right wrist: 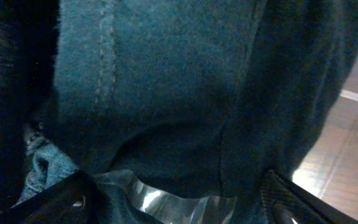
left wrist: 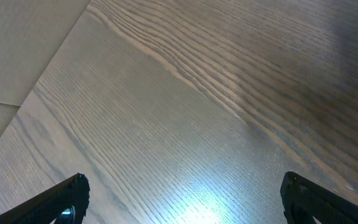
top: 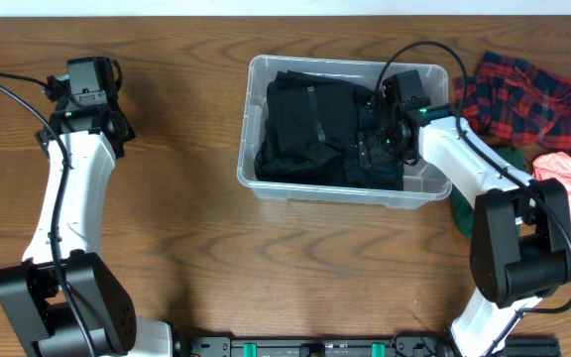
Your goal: Pack container
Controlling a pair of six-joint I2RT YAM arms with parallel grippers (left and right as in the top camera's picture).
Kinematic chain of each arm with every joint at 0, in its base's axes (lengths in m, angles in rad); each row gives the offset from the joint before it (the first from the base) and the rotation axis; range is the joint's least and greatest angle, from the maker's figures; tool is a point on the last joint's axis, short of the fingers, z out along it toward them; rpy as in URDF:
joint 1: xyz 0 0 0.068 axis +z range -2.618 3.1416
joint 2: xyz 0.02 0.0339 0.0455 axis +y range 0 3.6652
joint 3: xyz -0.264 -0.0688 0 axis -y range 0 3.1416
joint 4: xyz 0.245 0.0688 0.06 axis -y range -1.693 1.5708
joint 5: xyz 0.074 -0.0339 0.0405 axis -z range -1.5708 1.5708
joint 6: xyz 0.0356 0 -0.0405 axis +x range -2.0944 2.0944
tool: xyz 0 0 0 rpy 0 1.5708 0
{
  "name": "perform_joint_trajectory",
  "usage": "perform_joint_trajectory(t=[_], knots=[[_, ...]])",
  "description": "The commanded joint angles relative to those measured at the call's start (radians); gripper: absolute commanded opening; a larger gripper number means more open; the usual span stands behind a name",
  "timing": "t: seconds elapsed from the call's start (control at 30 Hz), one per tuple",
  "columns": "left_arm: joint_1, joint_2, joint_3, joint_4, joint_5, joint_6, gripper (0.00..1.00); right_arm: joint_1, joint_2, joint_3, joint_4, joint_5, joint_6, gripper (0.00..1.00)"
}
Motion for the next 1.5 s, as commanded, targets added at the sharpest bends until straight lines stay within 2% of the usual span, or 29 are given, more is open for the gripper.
perform_joint_trajectory(t=[0.0, 0.17, 0.37, 0.63, 0.83, 1.0, 1.17, 1.47], knots=[[0.004, -0.013, 0.014, -0.003, -0.016, 0.010, 0.98, 0.008, 0.024, -0.002, 0.000, 0.000, 0.005, 0.84], [0.004, -0.013, 0.014, -0.003, -0.016, 0.010, 0.98, 0.008, 0.034, -0.002, 0.001, 0.031, 0.004, 0.85], [0.004, -0.013, 0.014, -0.003, -0.016, 0.010, 0.98, 0.008, 0.034, 0.001, 0.009, 0.160, -0.035, 0.89], [0.004, -0.013, 0.014, -0.003, -0.016, 0.010, 0.98, 0.006, 0.034, 0.001, 0.030, 0.249, -0.055, 0.89], [0.004, -0.013, 0.014, -0.003, -0.016, 0.010, 0.98, 0.008, 0.034, 0.001, 0.073, 0.224, -0.079, 0.96], [0.004, -0.013, 0.014, -0.003, -0.016, 0.010, 0.98, 0.008, 0.025, 0.010, 0.074, 0.136, -0.079, 0.96], [0.004, -0.013, 0.014, -0.003, -0.016, 0.010, 0.98, 0.008, -0.035, 0.060, 0.018, 0.122, -0.079, 0.98], [0.004, -0.013, 0.014, -0.003, -0.016, 0.010, 0.98, -0.026, -0.266, 0.126, -0.121, 0.103, -0.041, 0.99]])
